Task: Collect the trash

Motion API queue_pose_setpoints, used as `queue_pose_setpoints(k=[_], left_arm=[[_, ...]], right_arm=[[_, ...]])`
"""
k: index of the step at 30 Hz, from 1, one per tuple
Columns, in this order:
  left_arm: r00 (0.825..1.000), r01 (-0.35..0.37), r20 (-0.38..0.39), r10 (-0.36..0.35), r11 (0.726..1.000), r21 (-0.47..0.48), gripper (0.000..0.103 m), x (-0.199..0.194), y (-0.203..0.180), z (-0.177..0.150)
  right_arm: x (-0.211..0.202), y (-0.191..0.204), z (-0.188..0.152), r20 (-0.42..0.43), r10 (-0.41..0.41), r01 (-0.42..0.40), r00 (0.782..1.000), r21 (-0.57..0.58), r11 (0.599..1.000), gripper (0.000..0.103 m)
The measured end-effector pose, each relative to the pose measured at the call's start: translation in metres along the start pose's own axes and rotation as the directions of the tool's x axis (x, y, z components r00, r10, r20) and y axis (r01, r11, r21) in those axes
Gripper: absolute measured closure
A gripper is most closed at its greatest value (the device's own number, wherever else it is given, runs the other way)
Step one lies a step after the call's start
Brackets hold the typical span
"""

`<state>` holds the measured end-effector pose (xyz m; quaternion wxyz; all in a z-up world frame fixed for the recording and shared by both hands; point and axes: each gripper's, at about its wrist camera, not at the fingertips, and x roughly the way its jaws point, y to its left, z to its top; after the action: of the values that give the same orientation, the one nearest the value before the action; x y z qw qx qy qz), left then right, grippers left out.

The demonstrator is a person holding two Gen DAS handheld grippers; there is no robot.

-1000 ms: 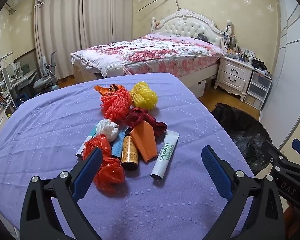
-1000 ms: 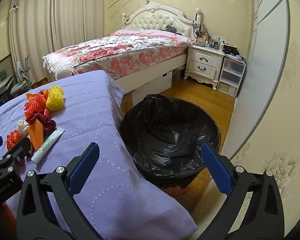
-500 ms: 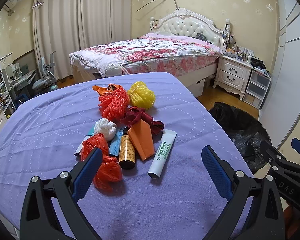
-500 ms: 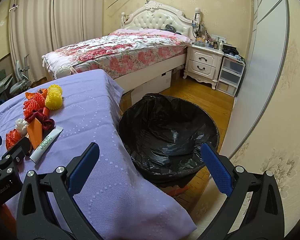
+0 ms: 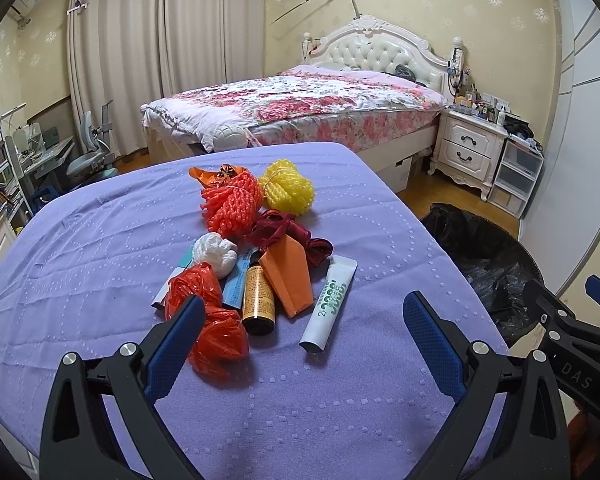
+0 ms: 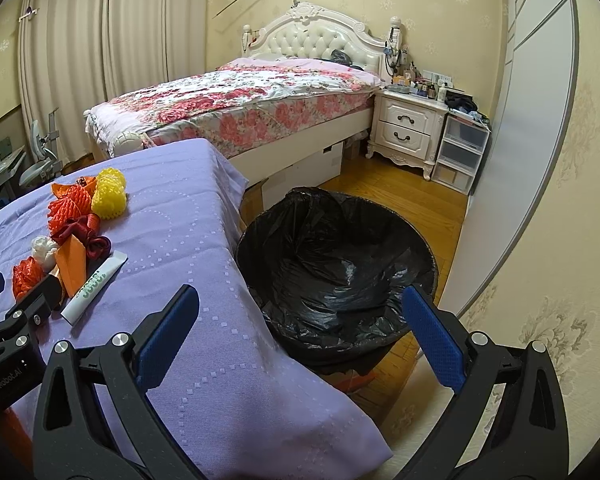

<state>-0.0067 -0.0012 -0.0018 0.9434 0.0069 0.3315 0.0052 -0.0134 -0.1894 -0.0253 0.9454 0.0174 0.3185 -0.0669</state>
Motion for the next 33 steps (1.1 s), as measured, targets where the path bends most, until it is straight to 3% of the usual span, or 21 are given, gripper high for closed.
queue_pose_setpoints(k=[33], left_arm=[[1.000,0.000,-0.009,0.000,1.000,-0.003,0.007,0.0021,0.0027,-0.0043]], right_arm=[[-0.0003,0.0020,0.0012,-0.004,-0.004,0.004,1.000,-0.003,1.000,0.004]])
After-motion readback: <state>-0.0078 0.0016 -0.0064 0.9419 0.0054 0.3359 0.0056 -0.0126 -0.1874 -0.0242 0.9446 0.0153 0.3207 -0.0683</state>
